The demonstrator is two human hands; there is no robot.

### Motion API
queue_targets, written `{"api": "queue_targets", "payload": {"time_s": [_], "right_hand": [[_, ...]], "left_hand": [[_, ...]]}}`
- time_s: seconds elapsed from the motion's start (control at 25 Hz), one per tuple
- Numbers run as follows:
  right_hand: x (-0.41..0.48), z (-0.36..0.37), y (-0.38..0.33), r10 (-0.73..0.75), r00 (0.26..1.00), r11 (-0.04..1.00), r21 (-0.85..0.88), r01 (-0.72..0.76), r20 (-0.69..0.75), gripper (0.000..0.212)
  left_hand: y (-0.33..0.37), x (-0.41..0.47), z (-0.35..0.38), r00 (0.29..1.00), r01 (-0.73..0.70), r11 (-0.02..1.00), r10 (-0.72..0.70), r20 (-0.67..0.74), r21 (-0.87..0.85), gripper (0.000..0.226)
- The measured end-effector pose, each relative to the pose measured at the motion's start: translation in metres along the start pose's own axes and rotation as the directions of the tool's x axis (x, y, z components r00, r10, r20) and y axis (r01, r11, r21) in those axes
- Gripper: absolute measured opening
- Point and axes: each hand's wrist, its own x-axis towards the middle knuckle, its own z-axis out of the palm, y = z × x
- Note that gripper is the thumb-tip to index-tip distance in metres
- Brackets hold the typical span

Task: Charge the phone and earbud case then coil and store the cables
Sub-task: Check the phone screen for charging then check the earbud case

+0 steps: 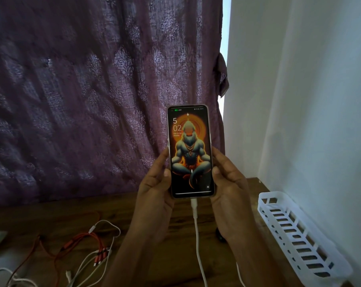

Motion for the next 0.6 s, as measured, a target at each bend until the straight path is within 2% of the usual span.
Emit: {"api": "queue_targets", "payload": {"time_s": [0.6], "right_hand": [[0.0045, -0.0006, 0.0074, 0.025, 1.0, 1.0, 0.009, -0.025, -0.016, 0.035]], "left_hand": [[-0.0022, 0.0044, -0.0047, 1.0, 0.009, 1.0, -0.009, -0.012, -0.014, 0.04]]}}
